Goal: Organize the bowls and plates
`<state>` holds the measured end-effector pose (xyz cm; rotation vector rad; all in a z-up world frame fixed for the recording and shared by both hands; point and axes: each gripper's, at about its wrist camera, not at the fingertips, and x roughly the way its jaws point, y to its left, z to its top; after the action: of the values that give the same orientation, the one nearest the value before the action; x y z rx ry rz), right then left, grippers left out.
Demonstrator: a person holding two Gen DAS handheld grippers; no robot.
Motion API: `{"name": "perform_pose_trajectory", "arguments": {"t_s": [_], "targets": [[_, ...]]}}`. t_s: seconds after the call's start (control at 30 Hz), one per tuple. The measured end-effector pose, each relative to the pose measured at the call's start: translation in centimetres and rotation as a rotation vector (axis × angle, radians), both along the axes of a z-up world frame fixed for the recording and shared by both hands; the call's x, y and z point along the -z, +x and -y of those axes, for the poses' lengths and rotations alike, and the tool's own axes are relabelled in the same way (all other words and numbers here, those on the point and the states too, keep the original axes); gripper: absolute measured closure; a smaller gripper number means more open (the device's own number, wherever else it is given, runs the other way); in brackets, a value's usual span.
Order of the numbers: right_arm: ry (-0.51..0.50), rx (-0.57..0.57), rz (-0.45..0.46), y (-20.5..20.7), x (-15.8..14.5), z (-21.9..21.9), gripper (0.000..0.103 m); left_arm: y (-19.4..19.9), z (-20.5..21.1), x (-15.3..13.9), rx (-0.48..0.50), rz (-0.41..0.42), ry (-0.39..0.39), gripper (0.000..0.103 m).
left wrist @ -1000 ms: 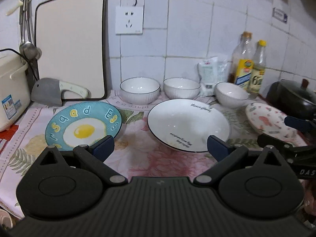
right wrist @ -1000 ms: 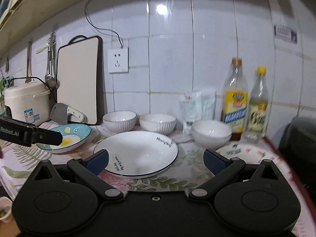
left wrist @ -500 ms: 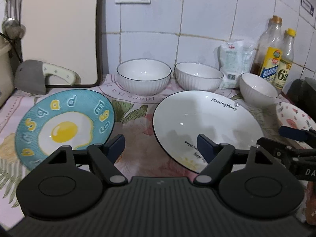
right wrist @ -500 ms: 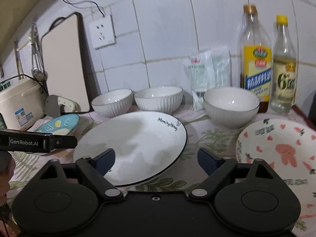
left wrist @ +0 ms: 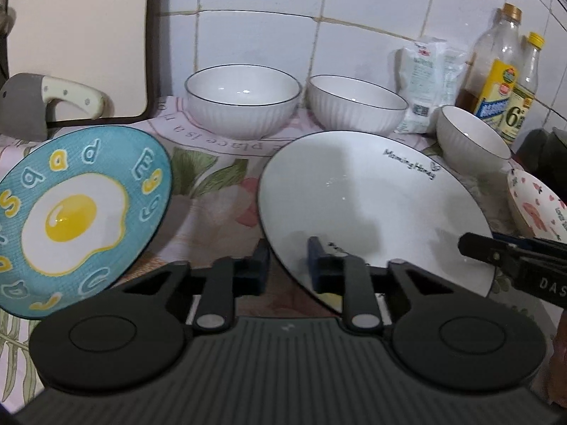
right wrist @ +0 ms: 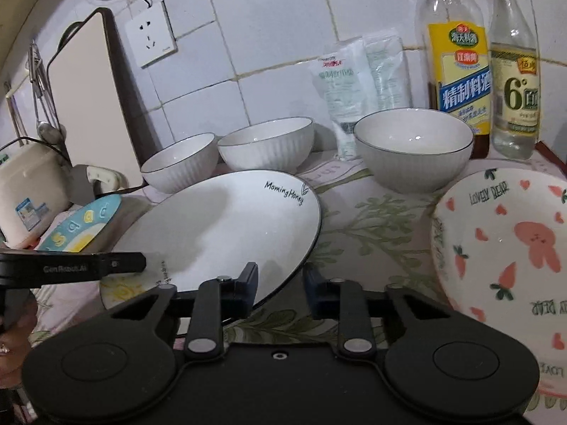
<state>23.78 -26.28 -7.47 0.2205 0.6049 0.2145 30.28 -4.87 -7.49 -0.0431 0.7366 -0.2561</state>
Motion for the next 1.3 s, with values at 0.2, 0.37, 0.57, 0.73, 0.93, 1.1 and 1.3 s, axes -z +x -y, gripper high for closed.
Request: {"name": "perform_pose_trajectory", "arguments": {"t_s": [0.2, 0.37, 0.57, 0.73, 0.93, 1.1, 1.3], "targets": [[0.061, -0.009, -0.068, 2.0, 0.6, 0.6, 0.074, 0.1, -0.1, 0.0, -0.014, -0.004, -0.001, 0.083], [0.058, 0.018, -0.076, 2.2, 0.5, 0.4, 0.076, 0.1, 0.0, -0.1, -0.026, 0.003, -0.01, 0.083], [0.042, 0.033, -0.073, 1.3, 0.3, 0.0, 0.076, -1.0, -0.1, -0.2, -0.025, 0.042, -0.008, 0.082], [0.036, 0.023, -0.058, -0.3, -0.4, -0.1, 0.076, -3.0, -0.3, -1.1, -0.002, 0.068, 0.012, 0.082], [0.03, 0.013, -0.05, -3.2, -2.2, -0.7, 0.076, -6.1, -0.9, -3.1, 0.017, 0.073, 0.029, 0.083], [0.023, 0.0, -0.068, -5.6, -3.2, -1.4, 0.076, -8.6, -1.9, -3.9, 0.034, 0.05, 0.029, 0.083], [0.014, -0.013, -0.082, -8.1, -3.5, -2.0, 0.076, -11.3, -2.8, -3.9, 0.04, 0.033, 0.025, 0.083]]}}
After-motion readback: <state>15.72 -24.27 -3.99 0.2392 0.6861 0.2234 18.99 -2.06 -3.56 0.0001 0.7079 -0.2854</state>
